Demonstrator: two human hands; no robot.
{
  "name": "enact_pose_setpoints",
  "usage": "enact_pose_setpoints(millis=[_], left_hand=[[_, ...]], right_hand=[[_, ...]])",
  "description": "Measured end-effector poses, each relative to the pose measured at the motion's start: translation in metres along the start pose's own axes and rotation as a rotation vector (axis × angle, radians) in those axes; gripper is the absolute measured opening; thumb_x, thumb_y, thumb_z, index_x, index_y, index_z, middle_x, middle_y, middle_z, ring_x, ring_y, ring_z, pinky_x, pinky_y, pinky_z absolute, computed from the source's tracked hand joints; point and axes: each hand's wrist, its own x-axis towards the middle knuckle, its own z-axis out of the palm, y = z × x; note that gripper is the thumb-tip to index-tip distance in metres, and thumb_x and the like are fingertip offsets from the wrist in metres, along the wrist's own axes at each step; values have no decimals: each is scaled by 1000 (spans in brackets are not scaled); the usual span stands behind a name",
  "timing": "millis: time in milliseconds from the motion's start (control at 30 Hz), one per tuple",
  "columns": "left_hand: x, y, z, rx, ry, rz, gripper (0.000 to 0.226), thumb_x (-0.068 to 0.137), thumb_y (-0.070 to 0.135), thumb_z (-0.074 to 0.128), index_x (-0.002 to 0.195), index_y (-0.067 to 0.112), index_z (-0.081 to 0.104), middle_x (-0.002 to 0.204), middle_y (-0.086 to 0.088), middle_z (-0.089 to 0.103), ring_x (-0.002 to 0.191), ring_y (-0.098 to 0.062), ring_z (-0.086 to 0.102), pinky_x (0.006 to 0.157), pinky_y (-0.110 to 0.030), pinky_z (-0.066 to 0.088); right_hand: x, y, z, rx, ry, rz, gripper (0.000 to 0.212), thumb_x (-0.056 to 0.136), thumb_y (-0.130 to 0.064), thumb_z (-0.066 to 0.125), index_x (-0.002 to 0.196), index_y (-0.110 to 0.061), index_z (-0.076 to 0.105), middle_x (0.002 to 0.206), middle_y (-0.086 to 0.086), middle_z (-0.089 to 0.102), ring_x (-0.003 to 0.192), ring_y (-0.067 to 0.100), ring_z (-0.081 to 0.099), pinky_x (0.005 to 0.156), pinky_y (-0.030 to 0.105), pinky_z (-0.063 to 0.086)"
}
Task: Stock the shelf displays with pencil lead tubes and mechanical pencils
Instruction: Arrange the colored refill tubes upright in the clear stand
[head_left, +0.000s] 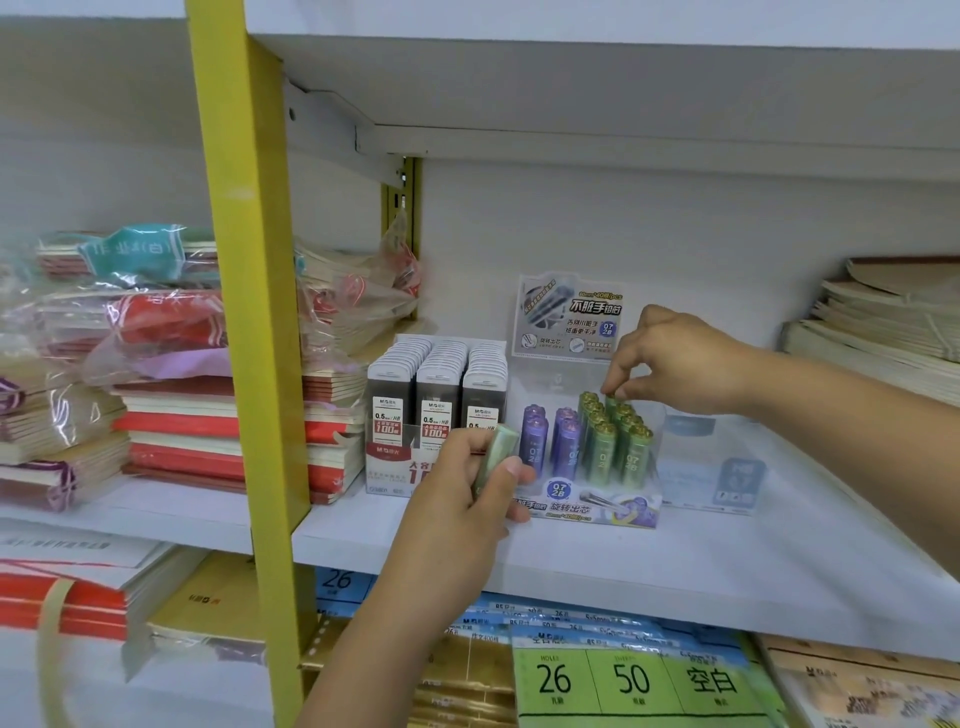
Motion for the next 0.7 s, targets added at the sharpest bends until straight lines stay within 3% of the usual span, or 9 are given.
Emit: enact_pose_setpoints(millis=[133, 267, 333, 367, 433, 500, 567, 700], left_hand=[[-1, 3, -4, -46, -10, -38, 7, 101, 30, 50, 107, 31, 54, 98, 21, 73, 82, 0, 70, 68, -17, 49], [-3, 6, -8, -140, -22, -72, 19, 100, 16, 55, 105, 33, 63, 97, 17, 72, 87, -2, 70, 70, -17, 52], [-4, 8, -8, -164, -35, -54, 25, 99, 12, 57, 107, 35, 66, 95, 15, 71, 88, -3, 70, 72, -14, 52], [-5, 10, -6, -174, -43, -40, 26, 98, 12, 58, 109, 35, 67, 96, 13, 72, 89, -4, 70, 73, -14, 53], [-5, 13, -2, -207, -55, -19, 28, 96, 11, 62, 112, 33, 68, 99, 10, 73, 91, -6, 70, 75, -16, 53], [-6, 15, 2, -250, -57, -11, 29, 92, 8, 67, 113, 28, 70, 99, 7, 75, 90, -6, 70, 73, -16, 53], [-7, 16, 3, -300, -50, -21, 31, 88, 3, 71, 112, 23, 70, 100, 6, 76, 90, -8, 72, 71, -18, 55], [-6, 11, -5, -411, 64, -41, 27, 84, -4, 71, 103, 16, 70, 97, -5, 76, 87, -20, 75, 70, -23, 58]], right_hand=[[-5, -7, -4, -34, 36, 31, 14, 87, -33, 67, 97, -43, 70, 99, -5, 57, 100, 14, 47, 83, 26, 37], [-29, -38, -15, 352, 313, 1, 15, 88, -23, 65, 90, -38, 70, 80, -12, 63, 78, -11, 51, 66, 3, 35], [-45, -64, -18, 677, 218, -43, 15, 88, -23, 67, 91, -36, 71, 82, -10, 72, 74, -7, 62, 66, 8, 44], [-51, -75, -18, 786, 141, -63, 15, 88, -23, 67, 96, -35, 71, 88, -12, 73, 79, 1, 66, 73, 15, 50], [-60, -89, -13, 851, 42, -83, 21, 87, -23, 68, 105, -34, 69, 95, -7, 73, 89, 18, 68, 87, 29, 53], [-64, -94, -8, 871, 37, -70, 22, 86, -18, 69, 105, -28, 71, 94, 2, 73, 90, 27, 67, 89, 40, 54], [-66, -92, -5, 942, 94, -30, 17, 86, -10, 69, 100, -20, 72, 90, 10, 73, 84, 29, 68, 85, 39, 56], [-70, -76, -4, 1123, 130, 77, 13, 86, -2, 66, 92, -13, 70, 83, 9, 74, 73, 17, 71, 69, 21, 56]])
